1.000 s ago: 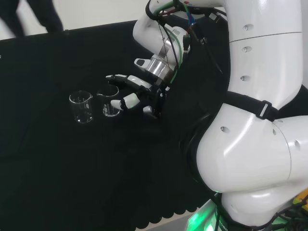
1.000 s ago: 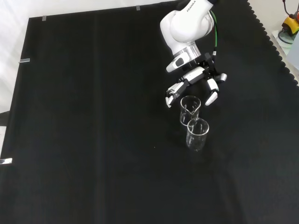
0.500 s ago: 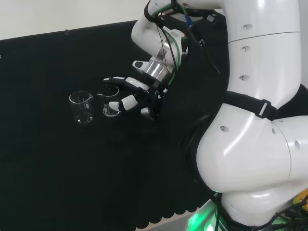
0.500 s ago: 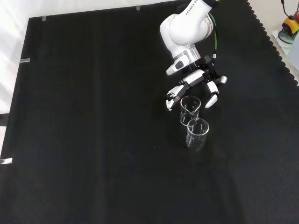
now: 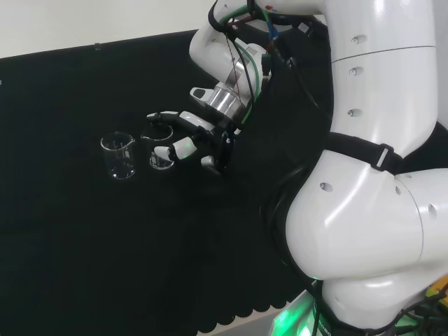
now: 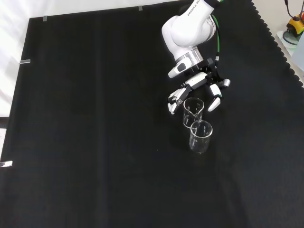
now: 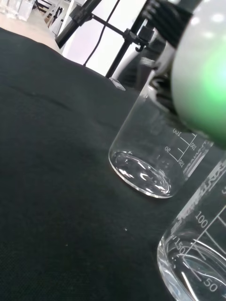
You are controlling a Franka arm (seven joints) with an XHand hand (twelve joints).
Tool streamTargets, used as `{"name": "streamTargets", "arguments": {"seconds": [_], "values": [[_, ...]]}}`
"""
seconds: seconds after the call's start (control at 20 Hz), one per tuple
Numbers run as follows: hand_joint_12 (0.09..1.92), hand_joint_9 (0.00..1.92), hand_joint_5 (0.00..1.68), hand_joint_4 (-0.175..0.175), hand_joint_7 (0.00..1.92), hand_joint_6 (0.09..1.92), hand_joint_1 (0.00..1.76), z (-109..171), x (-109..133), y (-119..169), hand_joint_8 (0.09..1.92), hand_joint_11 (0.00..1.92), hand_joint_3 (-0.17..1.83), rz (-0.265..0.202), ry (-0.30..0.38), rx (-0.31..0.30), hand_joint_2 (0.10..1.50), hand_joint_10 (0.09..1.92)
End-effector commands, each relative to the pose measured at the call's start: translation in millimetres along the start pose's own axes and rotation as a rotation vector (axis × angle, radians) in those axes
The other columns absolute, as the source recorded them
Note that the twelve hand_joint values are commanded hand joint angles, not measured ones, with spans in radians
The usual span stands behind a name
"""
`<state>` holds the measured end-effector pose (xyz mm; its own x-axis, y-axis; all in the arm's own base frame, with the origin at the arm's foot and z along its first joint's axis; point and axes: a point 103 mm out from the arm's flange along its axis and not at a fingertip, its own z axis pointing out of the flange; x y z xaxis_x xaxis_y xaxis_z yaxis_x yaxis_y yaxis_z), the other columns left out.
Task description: Pick up the beaker on the right.
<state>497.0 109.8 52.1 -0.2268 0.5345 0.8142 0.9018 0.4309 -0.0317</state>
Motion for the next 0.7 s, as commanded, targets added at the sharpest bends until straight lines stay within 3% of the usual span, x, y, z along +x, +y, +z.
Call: {"name": "streamTargets", "arguments": {"seconds": [0.05,0.7], "values": [[1.08,0.31,0.38,-0.035,0.28,0.09,0.97,2.9,-0.7,0.1,0.61,0.0,1.1,0.003,-0.002,0.008,0.3,0.65],[1.09,0.32,0.41,-0.038,0.29,0.09,0.97,9.2,-3.2,1.1,0.61,0.0,1.09,0.011,0.027,-0.001,0.31,0.64]]}}
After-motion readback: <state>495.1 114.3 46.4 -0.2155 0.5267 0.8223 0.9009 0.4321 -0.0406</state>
